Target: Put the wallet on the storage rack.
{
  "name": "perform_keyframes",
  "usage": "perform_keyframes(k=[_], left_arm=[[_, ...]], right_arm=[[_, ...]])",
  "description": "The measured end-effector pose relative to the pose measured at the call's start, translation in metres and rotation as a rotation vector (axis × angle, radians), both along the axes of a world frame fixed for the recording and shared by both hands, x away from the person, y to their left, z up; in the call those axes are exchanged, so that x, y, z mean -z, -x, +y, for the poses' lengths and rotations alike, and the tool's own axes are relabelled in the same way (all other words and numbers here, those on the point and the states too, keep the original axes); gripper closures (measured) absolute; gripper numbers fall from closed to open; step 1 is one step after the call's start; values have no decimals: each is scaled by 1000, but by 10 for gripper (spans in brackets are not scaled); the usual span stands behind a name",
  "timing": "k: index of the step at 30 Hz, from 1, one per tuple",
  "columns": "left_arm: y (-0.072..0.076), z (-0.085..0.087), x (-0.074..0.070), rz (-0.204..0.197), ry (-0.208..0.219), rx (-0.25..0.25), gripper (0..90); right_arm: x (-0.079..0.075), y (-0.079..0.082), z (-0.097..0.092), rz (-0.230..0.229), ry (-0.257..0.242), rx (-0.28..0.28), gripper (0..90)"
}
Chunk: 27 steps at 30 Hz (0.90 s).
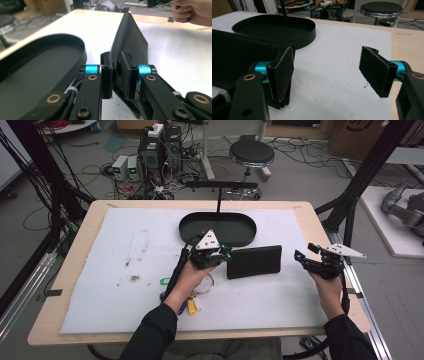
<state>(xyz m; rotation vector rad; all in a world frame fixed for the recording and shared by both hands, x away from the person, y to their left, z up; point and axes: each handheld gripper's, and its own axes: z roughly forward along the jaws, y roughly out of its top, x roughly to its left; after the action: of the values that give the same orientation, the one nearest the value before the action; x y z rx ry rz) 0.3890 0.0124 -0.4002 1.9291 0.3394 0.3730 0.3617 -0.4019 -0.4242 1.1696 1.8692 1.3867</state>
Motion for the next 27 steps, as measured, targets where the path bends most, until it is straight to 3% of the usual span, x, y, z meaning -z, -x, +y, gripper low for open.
perform_keyframes(k=[10, 16, 18, 19, 27], left_arm=[[9, 20, -4, -53, 17, 55, 805], [17, 27, -6, -100, 7, 106, 807], [19, 27, -6, -105, 7, 126, 808], [20, 27, -6, -105, 4, 133, 807], [20, 33, 0, -84, 2, 148, 806]], right_arm=[[-2, -1, 13, -25, 18, -116, 263], [-3, -6, 28, -4, 24, -205, 262], [-2, -10, 35, 2, 25, -252, 264], [-2, -13, 41, 4, 23, -311, 273], [4, -18, 55, 27, 55, -434, 355]])
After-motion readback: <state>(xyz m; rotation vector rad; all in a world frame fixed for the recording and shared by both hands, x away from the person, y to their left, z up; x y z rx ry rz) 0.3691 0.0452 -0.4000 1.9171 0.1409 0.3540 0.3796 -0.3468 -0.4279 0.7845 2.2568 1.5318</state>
